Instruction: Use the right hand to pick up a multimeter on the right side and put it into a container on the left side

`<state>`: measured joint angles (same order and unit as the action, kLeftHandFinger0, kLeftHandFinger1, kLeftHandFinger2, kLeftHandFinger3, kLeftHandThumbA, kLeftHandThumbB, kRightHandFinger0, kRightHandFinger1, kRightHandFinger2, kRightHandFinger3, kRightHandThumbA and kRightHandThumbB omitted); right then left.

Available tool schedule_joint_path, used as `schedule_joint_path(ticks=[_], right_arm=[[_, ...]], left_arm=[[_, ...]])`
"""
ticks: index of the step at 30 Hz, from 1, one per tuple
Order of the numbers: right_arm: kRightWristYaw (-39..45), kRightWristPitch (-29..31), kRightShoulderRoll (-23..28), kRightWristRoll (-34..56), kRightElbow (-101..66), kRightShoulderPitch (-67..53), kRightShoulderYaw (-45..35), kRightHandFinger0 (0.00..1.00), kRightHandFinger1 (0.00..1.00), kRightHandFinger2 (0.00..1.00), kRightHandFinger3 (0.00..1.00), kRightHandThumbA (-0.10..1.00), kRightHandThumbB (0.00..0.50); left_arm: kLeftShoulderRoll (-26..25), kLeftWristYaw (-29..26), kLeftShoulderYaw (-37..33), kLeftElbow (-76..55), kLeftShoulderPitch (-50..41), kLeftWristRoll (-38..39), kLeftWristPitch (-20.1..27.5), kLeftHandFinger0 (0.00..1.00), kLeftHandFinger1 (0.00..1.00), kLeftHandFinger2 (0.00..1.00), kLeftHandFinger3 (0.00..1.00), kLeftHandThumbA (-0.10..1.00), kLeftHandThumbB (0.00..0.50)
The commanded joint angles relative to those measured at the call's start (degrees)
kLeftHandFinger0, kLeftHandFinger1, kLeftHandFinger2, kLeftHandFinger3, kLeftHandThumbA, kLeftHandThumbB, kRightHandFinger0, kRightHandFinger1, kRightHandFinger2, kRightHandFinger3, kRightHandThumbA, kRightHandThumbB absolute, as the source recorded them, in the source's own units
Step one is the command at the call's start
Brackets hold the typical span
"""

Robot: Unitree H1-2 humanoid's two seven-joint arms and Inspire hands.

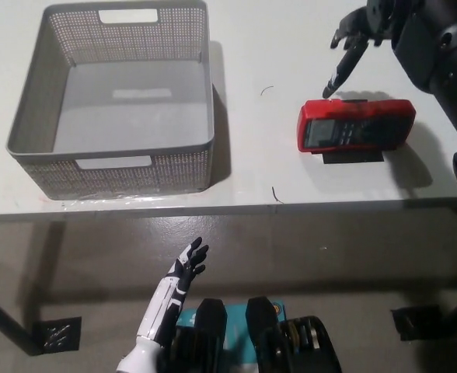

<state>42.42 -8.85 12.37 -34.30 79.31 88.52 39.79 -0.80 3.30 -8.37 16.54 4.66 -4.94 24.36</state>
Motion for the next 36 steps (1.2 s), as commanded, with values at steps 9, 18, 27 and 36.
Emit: schedule_joint_path(ticks=[9, 18, 27, 36], right_arm=[[1.7, 4.7, -0.6, -1.5, 1.0, 0.6, 0.8, 1.0, 1.0, 1.0, 1.0, 0.88, 0.5], [1.6, 3.0, -2.1, -4.8, 2.5, -3.2, 5.1, 1.0, 1.0, 1.0, 1.0, 0.85, 0.5], [-3.8, -1.4, -3.2, -6.7, 3.9, -10.4, 6.7, 1.0, 1.0, 1.0, 1.0, 0.9, 0.5], [-41.9, -1.1, -1.8, -6.8, 2.6, -18.6, 4.9, 0.15, 0.23, 0.45, 0.98, -0.09, 0.239]], left_arm=[[0.0, 0.7, -0.2, -0.7, 1.0, 0.5, 2.6, 1.0, 1.0, 1.0, 1.0, 1.0, 0.359], [-0.1, 0.9, -0.3, -0.9, 1.0, 0.7, 2.6, 1.0, 1.0, 1.0, 1.0, 1.0, 0.359], [0.0, 1.3, -0.8, -1.3, 0.6, 1.1, 2.6, 1.0, 1.0, 1.0, 1.0, 1.0, 0.355], [-0.1, 2.0, -0.4, -1.2, 1.6, 2.1, 2.6, 1.0, 1.0, 1.0, 1.0, 1.0, 0.379]])
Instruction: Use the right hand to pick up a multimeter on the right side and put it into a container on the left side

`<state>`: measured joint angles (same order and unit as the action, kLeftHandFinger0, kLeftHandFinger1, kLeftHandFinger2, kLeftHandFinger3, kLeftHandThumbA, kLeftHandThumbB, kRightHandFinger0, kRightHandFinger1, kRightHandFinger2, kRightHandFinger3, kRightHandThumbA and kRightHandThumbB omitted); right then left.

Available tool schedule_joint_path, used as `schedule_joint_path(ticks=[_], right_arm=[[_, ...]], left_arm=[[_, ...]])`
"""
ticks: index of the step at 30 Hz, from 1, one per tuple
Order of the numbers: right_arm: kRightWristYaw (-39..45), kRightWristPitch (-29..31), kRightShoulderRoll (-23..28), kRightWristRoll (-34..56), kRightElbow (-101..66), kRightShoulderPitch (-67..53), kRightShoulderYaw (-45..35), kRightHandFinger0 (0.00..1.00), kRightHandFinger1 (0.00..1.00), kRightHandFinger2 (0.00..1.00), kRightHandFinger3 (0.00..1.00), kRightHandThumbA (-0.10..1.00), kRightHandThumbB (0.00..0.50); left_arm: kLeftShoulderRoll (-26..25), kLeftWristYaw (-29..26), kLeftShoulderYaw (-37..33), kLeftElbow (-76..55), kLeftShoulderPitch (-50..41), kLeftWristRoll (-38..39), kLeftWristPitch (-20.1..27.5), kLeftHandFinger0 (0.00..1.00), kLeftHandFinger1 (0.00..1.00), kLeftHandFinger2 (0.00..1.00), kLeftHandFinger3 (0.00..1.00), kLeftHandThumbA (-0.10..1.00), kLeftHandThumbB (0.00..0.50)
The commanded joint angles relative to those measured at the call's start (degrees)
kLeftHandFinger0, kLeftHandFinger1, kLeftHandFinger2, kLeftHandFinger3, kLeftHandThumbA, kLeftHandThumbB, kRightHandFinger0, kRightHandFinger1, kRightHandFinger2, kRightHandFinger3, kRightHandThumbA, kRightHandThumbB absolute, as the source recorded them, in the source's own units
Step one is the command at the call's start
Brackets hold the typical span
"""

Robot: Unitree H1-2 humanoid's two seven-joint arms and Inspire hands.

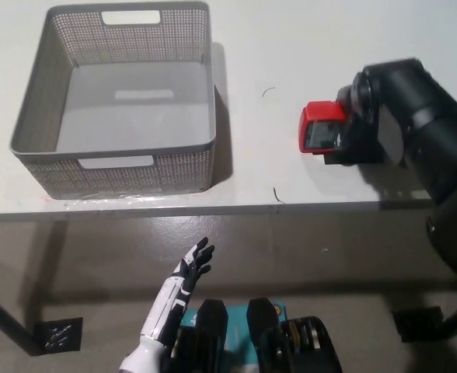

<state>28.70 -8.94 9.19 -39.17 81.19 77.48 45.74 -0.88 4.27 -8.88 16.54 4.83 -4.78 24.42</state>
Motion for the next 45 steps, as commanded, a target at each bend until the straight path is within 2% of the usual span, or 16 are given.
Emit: schedule_joint_path(ticks=[1, 2, 4, 7, 8, 9, 11, 13, 15, 19, 22, 25, 28, 34, 39, 45], right_arm=[[-29.9, -0.3, 1.5, -1.2, 0.7, -8.0, -1.7, 0.08, 0.17, 0.4, 0.95, -0.1, 0.232], [-30.8, 0.9, 2.0, 1.2, 0.6, -8.5, -4.2, 0.1, 0.21, 0.38, 0.8, -0.1, 0.233], [-31.8, 2.3, 2.5, 4.9, 0.6, -8.9, -8.2, 0.06, 0.18, 0.32, 0.74, -0.1, 0.234], [-31.9, 3.0, 2.9, 8.7, 0.6, -9.0, -13.1, 0.05, 0.19, 0.32, 0.86, -0.1, 0.216], [-31.8, 3.0, 2.9, 9.5, 0.7, -8.9, -14.3, 0.02, 0.15, 0.27, 0.8, -0.1, 0.214], [-32.4, 3.7, 3.1, 12.7, 0.7, -8.8, -18.3, 0.0, 0.01, 0.15, 0.54, -0.1, 0.189], [-32.9, 4.5, 3.2, 14.4, 0.7, -8.7, -21.4, 0.0, 0.05, 0.26, 0.5, -0.1, 0.177], [-33.5, 4.6, 3.2, 18.8, 0.7, -8.5, -27.7, 0.0, 0.35, 0.74, 0.76, -0.1, 0.15], [-32.7, 2.8, 3.1, 25.7, 0.6, -7.1, -36.9, 0.0, 0.43, 0.89, 0.93, -0.1, 0.137], [-28.7, 1.1, 3.4, 39.2, 0.5, -4.9, -55.0, 0.0, 0.44, 0.89, 1.0, -0.1, 0.117], [-27.5, -0.3, 3.5, 47.7, 0.5, -3.0, -66.8, 0.0, 0.22, 0.8, 1.0, -0.1, 0.15], [-24.0, -3.5, 4.2, 53.9, 0.8, -1.2, -76.5, 0.0, 0.0, 0.63, 1.0, -0.1, 0.114], [-19.7, -4.8, 4.9, 55.6, 0.7, -0.3, -81.0, 0.0, 0.0, 0.52, 1.0, -0.1, 0.1], [-16.4, -6.2, 5.1, 58.5, -0.3, 2.1, -90.1, 0.0, 0.05, 0.63, 1.0, -0.1, 0.117], [-15.2, -6.9, 4.2, 59.7, -1.9, 4.7, -94.9, 0.0, 0.07, 0.61, 1.0, -0.1, 0.15], [-14.8, -8.7, 2.2, 63.0, -3.4, 8.4, -101.1, 0.0, 0.05, 0.57, 1.0, -0.1, 0.116]], left_arm=[[-0.1, 1.0, 0.1, -1.2, 1.5, 1.9, 2.5, 1.0, 1.0, 1.0, 1.0, 1.0, 0.379], [-0.1, 1.1, 0.1, -1.1, 1.7, 1.9, 2.5, 1.0, 1.0, 1.0, 1.0, 1.0, 0.381], [-0.1, 1.1, 0.1, -0.7, 1.9, 2.0, 2.5, 1.0, 1.0, 1.0, 1.0, 1.0, 0.378], [-0.1, 0.9, 0.1, -0.5, 2.2, 1.6, 2.5, 1.0, 1.0, 1.0, 1.0, 1.0, 0.385], [-0.1, 0.9, 0.1, -0.5, 2.2, 1.6, 2.5, 1.0, 1.0, 1.0, 1.0, 1.0, 0.384], [0.0, 1.1, 0.2, -0.4, 2.2, 2.0, 2.5, 1.0, 1.0, 1.0, 1.0, 1.0, 0.391], [0.0, 1.1, 0.2, -0.3, 2.2, 2.0, 2.5, 1.0, 1.0, 1.0, 1.0, 1.0, 0.394], [-0.1, 1.0, 0.2, -0.1, 2.3, 1.8, 2.5, 1.0, 1.0, 1.0, 1.0, 1.0, 0.389], [-0.2, 1.0, 0.1, -0.1, 2.4, 1.5, 2.5, 1.0, 1.0, 1.0, 1.0, 1.0, 0.384], [0.0, 1.5, 0.1, 0.0, 2.4, 2.1, 2.5, 1.0, 1.0, 1.0, 1.0, 1.0, 0.395], [-0.1, 1.7, 0.2, 0.5, 2.6, 2.7, 2.5, 1.0, 1.0, 1.0, 1.0, 1.0, 0.397], [-0.1, 1.4, 0.2, 0.4, 2.6, 2.4, 2.5, 1.0, 1.0, 1.0, 1.0, 1.0, 0.386], [-0.1, 1.4, 0.1, 0.2, 2.4, 2.1, 2.5, 1.0, 1.0, 1.0, 1.0, 1.0, 0.381], [-0.1, 1.5, 0.2, 0.5, 2.6, 2.2, 2.5, 1.0, 1.0, 1.0, 1.0, 1.0, 0.384], [0.0, 1.4, 0.2, 0.6, 2.4, 2.2, 2.5, 1.0, 1.0, 1.0, 1.0, 1.0, 0.403], [-0.1, 1.3, 0.2, 0.7, 2.3, 2.1, 2.5, 1.0, 1.0, 1.0, 1.0, 1.0, 0.394]])
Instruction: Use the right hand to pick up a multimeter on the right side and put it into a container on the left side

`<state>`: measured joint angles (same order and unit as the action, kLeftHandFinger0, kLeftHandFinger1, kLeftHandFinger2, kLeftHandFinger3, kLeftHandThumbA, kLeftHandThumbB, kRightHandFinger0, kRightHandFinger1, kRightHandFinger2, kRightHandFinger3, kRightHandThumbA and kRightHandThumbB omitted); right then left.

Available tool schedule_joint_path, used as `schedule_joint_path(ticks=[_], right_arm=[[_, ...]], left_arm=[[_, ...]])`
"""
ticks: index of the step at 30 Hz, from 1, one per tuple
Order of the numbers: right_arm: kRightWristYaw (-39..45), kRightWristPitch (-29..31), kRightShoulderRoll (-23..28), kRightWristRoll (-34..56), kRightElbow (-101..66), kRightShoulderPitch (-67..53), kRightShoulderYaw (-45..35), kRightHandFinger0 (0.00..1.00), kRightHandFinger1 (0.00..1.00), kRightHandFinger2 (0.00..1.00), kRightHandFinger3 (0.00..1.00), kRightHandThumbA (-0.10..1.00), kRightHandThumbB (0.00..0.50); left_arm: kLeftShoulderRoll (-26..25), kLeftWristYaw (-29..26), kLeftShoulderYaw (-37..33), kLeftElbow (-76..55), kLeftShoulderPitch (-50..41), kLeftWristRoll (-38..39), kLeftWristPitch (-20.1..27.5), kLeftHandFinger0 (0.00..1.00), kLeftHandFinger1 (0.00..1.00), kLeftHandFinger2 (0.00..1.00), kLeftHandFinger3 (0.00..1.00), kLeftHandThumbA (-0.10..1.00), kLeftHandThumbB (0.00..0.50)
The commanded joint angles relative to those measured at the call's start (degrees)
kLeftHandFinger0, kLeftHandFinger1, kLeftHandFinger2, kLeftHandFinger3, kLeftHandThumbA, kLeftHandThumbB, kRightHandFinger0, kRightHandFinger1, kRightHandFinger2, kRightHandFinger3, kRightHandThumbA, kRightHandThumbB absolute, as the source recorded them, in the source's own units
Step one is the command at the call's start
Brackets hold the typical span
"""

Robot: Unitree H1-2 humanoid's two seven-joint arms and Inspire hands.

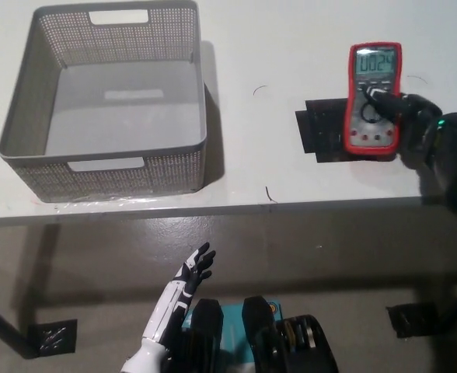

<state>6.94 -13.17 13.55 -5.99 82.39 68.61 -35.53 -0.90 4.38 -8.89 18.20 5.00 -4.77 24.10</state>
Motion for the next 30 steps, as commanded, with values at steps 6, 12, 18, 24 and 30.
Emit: schedule_joint_path(ticks=[6, 12, 18, 24, 30], right_arm=[[11.9, -5.6, -5.4, 28.2, -8.0, 19.5, -19.1, 0.0, 0.0, 0.47, 0.64, -0.1, 0.11], [12.1, -10.2, -10.5, 32.2, -16.4, 21.0, -20.2, 0.0, 0.04, 0.58, 1.0, -0.1, 0.189], [9.6, -13.8, -15.6, 36.9, -26.0, 22.7, -15.2, 0.0, 0.06, 0.58, 1.0, -0.1, 0.143], [6.7, -13.8, -19.0, 37.5, -30.3, 23.2, -9.9, 0.0, 0.0, 0.53, 1.0, -0.1, 0.164], [7.0, -13.8, -19.7, 37.1, -24.2, 26.8, -6.6, 0.0, 0.13, 0.65, 1.0, -0.1, 0.142]], left_arm=[[-0.2, 1.0, 0.0, -0.9, 2.0, 1.4, 2.8, 1.0, 1.0, 1.0, 1.0, 1.0, 0.39], [-0.2, 1.4, 0.1, -0.9, 1.8, 2.0, 2.8, 1.0, 1.0, 1.0, 1.0, 1.0, 0.41], [-0.1, 1.3, 0.2, -1.5, 1.5, 2.0, 2.1, 1.0, 1.0, 1.0, 1.0, 1.0, 0.444], [-0.4, 1.3, -0.4, -1.4, 1.0, 1.2, 2.8, 1.0, 1.0, 1.0, 1.0, 1.0, 0.433], [-0.5, 1.6, -0.3, -0.7, 1.5, 1.7, 2.8, 1.0, 1.0, 1.0, 1.0, 1.0, 0.434]])
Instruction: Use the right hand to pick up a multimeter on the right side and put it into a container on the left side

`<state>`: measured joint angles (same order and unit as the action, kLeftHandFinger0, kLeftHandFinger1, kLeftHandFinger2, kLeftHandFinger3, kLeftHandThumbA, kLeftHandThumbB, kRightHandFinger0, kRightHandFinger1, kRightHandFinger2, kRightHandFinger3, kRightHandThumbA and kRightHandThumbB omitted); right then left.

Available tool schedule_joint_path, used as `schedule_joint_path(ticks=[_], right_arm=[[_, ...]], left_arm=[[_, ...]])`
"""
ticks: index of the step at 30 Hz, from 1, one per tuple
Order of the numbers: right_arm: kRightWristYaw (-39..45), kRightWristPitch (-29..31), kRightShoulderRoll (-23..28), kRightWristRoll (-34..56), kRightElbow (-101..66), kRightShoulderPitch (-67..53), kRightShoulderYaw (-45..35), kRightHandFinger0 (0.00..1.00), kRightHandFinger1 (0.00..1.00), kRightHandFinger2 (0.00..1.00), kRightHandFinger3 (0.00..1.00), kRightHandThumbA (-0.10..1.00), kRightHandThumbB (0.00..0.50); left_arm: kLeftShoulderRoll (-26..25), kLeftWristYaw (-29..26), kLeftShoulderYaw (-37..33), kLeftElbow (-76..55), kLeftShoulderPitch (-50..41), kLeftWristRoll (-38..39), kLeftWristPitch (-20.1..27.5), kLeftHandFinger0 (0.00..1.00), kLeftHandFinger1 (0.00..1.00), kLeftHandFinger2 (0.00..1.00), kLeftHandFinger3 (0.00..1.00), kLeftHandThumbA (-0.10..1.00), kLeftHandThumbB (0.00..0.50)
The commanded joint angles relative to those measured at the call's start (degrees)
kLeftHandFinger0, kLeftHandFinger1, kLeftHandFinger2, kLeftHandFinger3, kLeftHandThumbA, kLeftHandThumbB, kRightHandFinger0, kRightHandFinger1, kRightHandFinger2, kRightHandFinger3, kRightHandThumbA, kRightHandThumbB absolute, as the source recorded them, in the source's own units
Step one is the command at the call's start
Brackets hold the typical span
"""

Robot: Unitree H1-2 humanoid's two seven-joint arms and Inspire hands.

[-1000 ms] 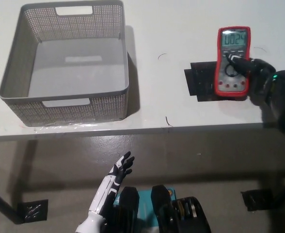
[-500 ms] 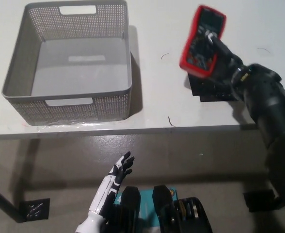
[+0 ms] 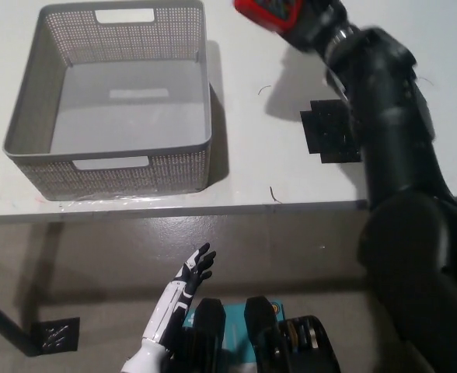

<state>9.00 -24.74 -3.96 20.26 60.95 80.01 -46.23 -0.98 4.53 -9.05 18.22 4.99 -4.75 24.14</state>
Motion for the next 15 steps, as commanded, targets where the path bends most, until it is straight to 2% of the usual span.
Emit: schedule_joint_path(ticks=[1, 6, 9, 13, 15], right_arm=[[5.2, -2.2, -2.9, 9.9, -1.9, 15.6, 4.4, 0.0, 0.12, 0.65, 1.0, -0.1, 0.136], [3.4, -1.7, -6.0, 7.4, 3.5, 16.8, 5.0, 0.0, 0.1, 0.66, 1.0, -0.1, 0.144], [2.7, 1.8, -7.3, 5.5, 8.1, 17.6, 6.5, 0.0, 0.07, 0.65, 1.0, -0.1, 0.123], [3.1, 6.2, -9.0, 3.4, 12.8, 17.3, 9.1, 0.0, 0.05, 0.64, 1.0, -0.1, 0.114], [1.9, 8.0, -10.3, 3.9, 14.6, 16.9, 9.5, 0.0, 0.05, 0.66, 1.0, -0.1, 0.133]], left_arm=[[-0.3, 1.6, -0.1, -0.8, 1.3, 1.8, 2.8, 1.0, 1.0, 1.0, 1.0, 1.0, 0.439], [-0.3, 1.9, -0.5, -1.4, 1.1, 1.4, 2.8, 1.0, 1.0, 1.0, 1.0, 1.0, 0.447], [-0.3, 2.1, -0.5, -1.4, 1.1, 1.6, 2.7, 1.0, 1.0, 1.0, 1.0, 1.0, 0.469], [-0.3, 2.2, -0.6, -1.7, 1.3, 1.4, 2.5, 1.0, 1.0, 1.0, 1.0, 1.0, 0.472], [-0.3, 2.0, -0.6, -1.7, 1.4, 0.7, 2.6, 1.0, 1.0, 1.0, 1.0, 1.0, 0.476]])
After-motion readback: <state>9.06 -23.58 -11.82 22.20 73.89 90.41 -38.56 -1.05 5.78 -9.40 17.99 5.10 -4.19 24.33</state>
